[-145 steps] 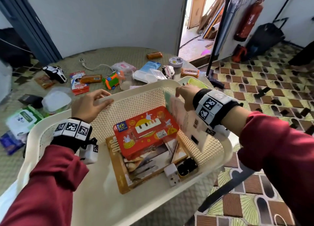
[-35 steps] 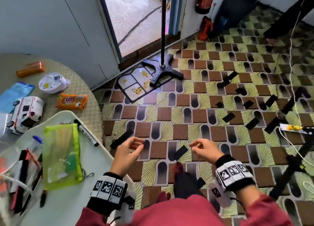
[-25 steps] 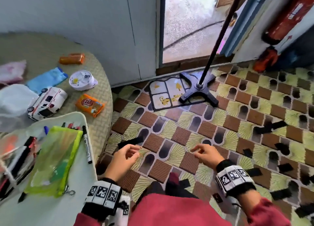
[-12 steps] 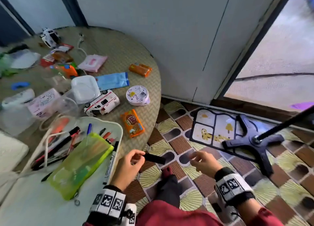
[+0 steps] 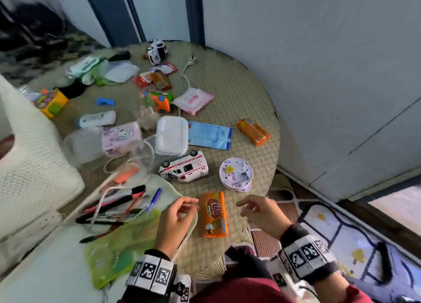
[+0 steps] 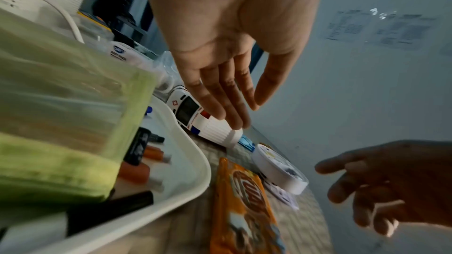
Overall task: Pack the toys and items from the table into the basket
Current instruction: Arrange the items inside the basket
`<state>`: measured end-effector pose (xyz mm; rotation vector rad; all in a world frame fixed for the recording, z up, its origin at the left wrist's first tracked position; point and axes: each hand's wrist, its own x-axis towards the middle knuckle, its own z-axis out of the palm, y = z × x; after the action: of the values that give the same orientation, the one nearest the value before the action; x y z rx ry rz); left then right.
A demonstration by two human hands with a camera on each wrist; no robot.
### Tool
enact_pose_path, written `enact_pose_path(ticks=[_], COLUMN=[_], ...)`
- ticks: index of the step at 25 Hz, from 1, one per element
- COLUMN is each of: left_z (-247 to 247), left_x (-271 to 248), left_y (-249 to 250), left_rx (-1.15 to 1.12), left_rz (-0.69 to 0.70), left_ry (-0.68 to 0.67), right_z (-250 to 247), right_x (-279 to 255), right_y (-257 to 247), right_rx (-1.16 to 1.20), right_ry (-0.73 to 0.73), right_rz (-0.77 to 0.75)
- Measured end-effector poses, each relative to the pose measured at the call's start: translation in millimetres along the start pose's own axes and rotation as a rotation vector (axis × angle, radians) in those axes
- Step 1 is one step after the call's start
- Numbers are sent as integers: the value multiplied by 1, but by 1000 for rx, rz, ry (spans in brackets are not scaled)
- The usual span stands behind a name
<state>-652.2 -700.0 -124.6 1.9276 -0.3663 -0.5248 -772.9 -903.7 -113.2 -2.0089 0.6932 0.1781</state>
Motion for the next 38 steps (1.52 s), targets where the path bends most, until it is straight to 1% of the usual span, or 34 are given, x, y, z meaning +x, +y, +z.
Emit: enact_pose_path(ticks=[4,6,9,10,12,15,18,20,22,25,27,29,31,34,36,38], left_z=[-10,-18,-28,-31,-35,-40,-42,-39,-36,-34,-34,-33,-31,-28,-26,-22], left_x=[21,37,64,72,92,118,137,142,144,140,133,123,111,93,81,58], left_y=[9,15,25,27,26,22,15,16,17,25,36,52,66,82,81,77], left_rx=[-109,-106,-164,-157,-49,31,-33,-124,-175,-137,-230,-345,-420,-557,-647,-673], left_rz=[-81,-55,-42,-57,-98,-157,-285,-320,-329,-311,-280,-235,-234,-280,-255,-216], left_ry=[140,279,485,529,602,653,623,587,609,727,788,864,933,940,963,949], right_z=[-12,-15,-18,-17,-14,0,17,27,33,35,30,24,18,9,2,-5], right_x=[58,92,139,154,181,219,244,248,249,248,244,242,237,227,218,197], right_y=[-42,-60,-93,-102,-121,-142,-156,-159,-157,-160,-166,-172,-176,-172,-164,-152], right_rx=[-73,-127,-116,-123,-146,-161,-138,-125,-117,-39,41,120,211,348,503,597], right_ry=[-113,-160,-267,-281,-290,-350,-473,-550,-575,-522,-464,-365,-304,-279,-281,-314], right_rz=[-153,-220,-232,-252,-272,-276,-213,-186,-185,-163,-178,-196,-224,-167,-100,-70])
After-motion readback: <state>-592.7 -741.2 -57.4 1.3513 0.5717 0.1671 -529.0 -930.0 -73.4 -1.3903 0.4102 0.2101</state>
